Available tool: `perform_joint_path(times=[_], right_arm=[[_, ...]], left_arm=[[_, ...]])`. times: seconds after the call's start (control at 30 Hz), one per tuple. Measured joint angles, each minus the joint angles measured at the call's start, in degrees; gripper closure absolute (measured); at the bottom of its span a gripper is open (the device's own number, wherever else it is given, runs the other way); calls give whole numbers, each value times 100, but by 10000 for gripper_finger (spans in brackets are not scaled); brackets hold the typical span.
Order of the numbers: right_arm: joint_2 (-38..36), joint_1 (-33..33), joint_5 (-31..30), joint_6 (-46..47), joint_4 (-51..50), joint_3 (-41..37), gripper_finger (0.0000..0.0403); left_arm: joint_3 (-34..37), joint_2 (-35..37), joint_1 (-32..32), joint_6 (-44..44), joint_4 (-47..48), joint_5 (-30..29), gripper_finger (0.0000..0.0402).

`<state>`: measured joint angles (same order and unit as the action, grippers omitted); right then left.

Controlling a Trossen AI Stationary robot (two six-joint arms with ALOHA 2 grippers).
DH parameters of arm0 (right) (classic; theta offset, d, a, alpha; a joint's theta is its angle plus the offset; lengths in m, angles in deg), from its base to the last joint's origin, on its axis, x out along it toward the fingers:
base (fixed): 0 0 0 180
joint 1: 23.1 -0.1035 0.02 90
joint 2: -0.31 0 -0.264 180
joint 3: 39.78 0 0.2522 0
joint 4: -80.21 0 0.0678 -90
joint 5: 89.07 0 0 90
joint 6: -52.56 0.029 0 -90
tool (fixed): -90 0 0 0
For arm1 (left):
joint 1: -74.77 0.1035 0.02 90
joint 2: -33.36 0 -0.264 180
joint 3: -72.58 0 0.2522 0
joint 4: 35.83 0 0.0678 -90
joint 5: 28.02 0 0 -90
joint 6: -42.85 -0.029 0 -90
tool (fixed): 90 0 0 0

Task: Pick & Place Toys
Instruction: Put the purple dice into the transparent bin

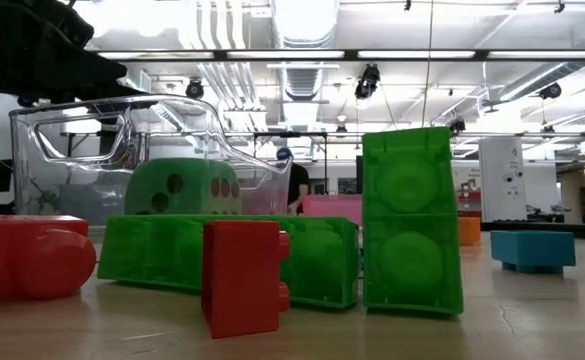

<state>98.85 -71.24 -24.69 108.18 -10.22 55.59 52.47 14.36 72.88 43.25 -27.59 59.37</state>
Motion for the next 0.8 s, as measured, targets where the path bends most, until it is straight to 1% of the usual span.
perform_joint_path(times=[0.1,0.2,0.3,0.4,0.57,0.67,0.8], right_arm=[[-8,17,108,-7,2,234,382],[-8,31,282,-6,46,420,358],[-3,17,478,-53,197,497,311],[50,26,769,-140,382,498,254],[304,26,1110,-71,497,508,166],[506,25,1374,20,515,597,125],[769,26,1671,181,519,793,84]], left_arm=[[0,0,0,0,-2,0,9],[2,0,0,0,-1,0,9],[2,0,0,0,1,0,9],[2,2,0,0,10,0,9],[2,2,0,1,26,0,9],[2,2,0,1,26,0,9],[2,2,0,-1,26,0,9]])
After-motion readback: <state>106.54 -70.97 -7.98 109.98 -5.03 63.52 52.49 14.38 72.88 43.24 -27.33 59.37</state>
